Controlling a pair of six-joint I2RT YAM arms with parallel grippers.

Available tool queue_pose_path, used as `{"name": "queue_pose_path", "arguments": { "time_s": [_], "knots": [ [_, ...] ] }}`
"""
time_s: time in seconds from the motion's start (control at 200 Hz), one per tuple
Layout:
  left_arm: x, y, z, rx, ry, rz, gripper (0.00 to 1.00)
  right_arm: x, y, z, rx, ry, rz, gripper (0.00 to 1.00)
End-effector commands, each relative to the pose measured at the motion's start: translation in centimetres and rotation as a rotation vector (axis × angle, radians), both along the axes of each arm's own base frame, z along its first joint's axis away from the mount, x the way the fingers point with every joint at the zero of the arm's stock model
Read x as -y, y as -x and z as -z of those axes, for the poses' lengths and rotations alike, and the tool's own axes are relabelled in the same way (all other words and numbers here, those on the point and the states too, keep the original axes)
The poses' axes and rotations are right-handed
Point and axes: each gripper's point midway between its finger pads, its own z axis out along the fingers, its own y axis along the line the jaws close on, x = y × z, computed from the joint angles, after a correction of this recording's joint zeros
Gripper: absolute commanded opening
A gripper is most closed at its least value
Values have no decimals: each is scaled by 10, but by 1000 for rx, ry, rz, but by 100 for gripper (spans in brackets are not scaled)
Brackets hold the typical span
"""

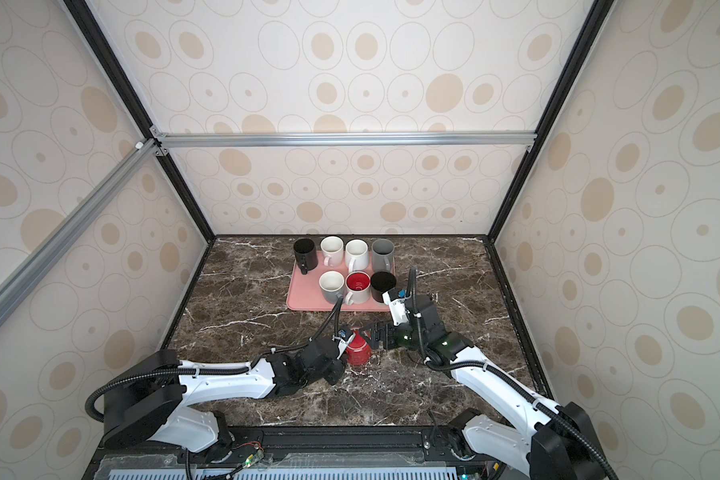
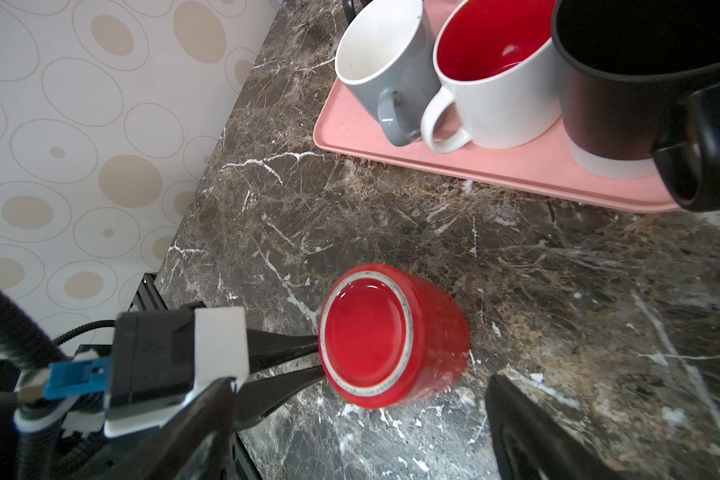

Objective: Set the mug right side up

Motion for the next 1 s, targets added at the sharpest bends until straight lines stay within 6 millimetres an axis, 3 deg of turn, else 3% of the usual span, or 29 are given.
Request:
{"name": "queue_pose_path", "arguments": {
  "time_s": [0.0,0.12,0.295,0.42,0.76,0.995],
  "knots": [
    [-1,-1,1,24,-21,0,7,-2,-3,-6,11,-21,1,96],
    [0,0,-2,31,-12,0,0,-1,-3,-7,15,-23,2,96],
    [-1,-1,-10,46,11,-7,0,1,-2,-10,26,-25,8,96],
    [0,0,-28,63,100,-19,0,2,0,-16,52,-37,8,96],
    [-9,-4,-99,156,355,-74,0,12,11,-48,207,-117,30,96],
    [-31,-15,-168,240,617,-118,0,22,23,-80,352,-222,54,95]
  ]
}}
